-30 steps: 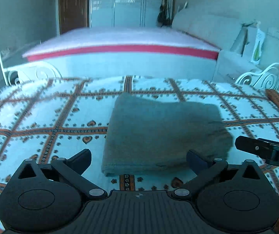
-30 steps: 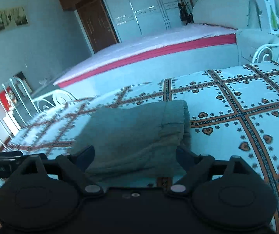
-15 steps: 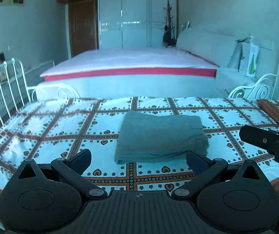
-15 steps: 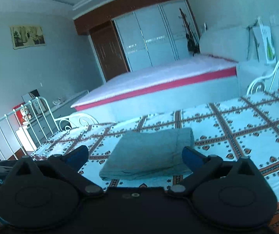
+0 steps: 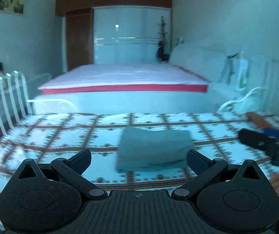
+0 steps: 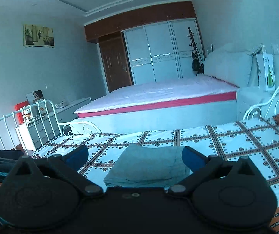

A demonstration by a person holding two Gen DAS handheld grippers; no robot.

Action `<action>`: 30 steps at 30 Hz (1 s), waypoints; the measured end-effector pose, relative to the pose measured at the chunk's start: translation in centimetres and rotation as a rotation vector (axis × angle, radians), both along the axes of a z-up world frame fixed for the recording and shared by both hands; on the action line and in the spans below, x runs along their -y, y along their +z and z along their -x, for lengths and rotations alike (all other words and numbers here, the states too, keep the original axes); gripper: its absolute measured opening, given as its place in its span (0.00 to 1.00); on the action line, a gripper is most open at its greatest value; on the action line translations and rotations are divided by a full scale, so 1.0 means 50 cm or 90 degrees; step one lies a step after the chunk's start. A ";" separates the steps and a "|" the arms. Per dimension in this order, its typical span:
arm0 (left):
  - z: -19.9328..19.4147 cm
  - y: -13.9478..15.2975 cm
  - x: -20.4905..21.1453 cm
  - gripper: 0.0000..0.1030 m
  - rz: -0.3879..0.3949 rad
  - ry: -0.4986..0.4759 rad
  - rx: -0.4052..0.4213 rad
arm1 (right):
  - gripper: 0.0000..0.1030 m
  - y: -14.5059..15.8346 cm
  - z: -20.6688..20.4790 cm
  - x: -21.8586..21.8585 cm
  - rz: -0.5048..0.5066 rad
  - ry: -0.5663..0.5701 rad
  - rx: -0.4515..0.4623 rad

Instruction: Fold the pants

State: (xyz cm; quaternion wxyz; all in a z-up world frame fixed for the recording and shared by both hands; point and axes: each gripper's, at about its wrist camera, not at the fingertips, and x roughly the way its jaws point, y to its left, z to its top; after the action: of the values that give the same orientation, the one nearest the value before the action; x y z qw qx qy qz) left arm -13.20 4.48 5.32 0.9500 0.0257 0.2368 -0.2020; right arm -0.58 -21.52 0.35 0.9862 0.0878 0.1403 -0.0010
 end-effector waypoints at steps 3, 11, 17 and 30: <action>0.014 0.012 -0.001 1.00 -0.011 0.012 0.012 | 0.94 0.011 0.012 -0.008 0.007 0.001 0.012; 0.002 -0.006 0.015 1.00 -0.022 0.033 0.002 | 0.94 0.007 0.012 -0.012 0.037 -0.033 0.008; -0.007 -0.028 0.025 1.00 -0.025 0.034 -0.027 | 0.94 -0.007 0.009 -0.004 0.025 -0.044 -0.006; -0.007 -0.043 0.040 1.00 -0.036 0.031 -0.034 | 0.94 -0.007 0.013 -0.007 0.023 -0.048 -0.012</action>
State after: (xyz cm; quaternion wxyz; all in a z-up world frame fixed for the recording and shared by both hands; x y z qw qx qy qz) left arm -12.85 2.50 3.16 0.9469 0.0414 0.2683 -0.1724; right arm -1.21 -21.17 -0.02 0.9856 0.0755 0.1458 -0.0416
